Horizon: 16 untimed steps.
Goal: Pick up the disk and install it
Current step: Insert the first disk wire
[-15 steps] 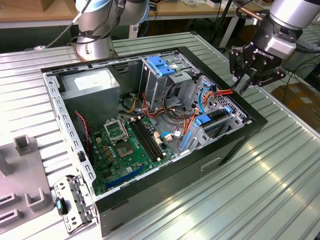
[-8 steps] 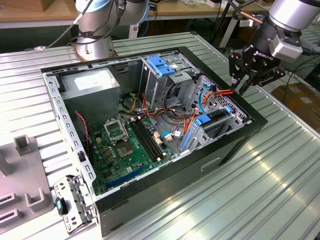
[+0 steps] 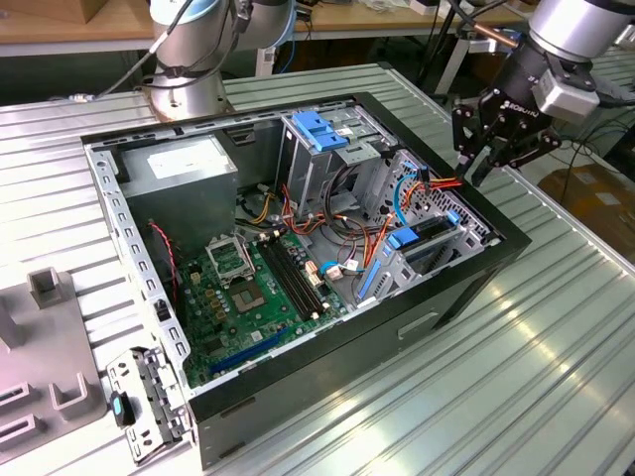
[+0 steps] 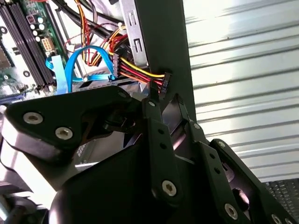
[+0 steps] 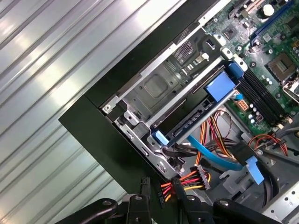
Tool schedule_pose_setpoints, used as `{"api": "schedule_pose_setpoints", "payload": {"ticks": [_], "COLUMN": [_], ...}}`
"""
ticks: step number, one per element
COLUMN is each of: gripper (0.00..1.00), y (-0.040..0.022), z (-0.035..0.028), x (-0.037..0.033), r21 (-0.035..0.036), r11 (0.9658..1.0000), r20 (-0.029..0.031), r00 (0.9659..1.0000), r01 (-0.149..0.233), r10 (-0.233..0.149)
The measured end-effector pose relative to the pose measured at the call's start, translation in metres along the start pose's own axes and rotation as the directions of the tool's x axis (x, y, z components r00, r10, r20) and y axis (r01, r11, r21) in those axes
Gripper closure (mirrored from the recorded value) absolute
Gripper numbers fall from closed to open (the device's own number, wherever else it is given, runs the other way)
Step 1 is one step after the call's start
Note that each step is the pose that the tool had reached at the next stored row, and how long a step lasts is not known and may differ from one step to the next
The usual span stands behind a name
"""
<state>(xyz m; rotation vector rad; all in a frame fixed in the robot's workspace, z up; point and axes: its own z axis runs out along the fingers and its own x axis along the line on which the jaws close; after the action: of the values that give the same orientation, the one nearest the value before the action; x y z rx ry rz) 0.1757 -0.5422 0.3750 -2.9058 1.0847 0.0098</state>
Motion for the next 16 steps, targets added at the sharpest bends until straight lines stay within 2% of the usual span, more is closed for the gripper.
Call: {"api": "schedule_pose_setpoints", "payload": {"ticks": [2,6,12,16], "gripper": [0.69,0.69,0.69,0.70], "y": [-0.0001,-0.0032,-0.0041,-0.0040], "z": [0.0013,0.0047,0.0089,0.0090], "x": [0.0002,0.0013,0.0013,0.0013], "r21": [-0.0008,-0.0011,-0.0011,-0.0002], "r11": [0.9990,0.9979,0.9895,0.9893], "r20": [0.0016,0.0024,0.0060,0.0068], "r00": [0.9990,0.9979,0.9895,0.9892], "r01": [0.044,0.065,0.144,0.146], "r10": [-0.044,-0.065,-0.144,-0.146]}}
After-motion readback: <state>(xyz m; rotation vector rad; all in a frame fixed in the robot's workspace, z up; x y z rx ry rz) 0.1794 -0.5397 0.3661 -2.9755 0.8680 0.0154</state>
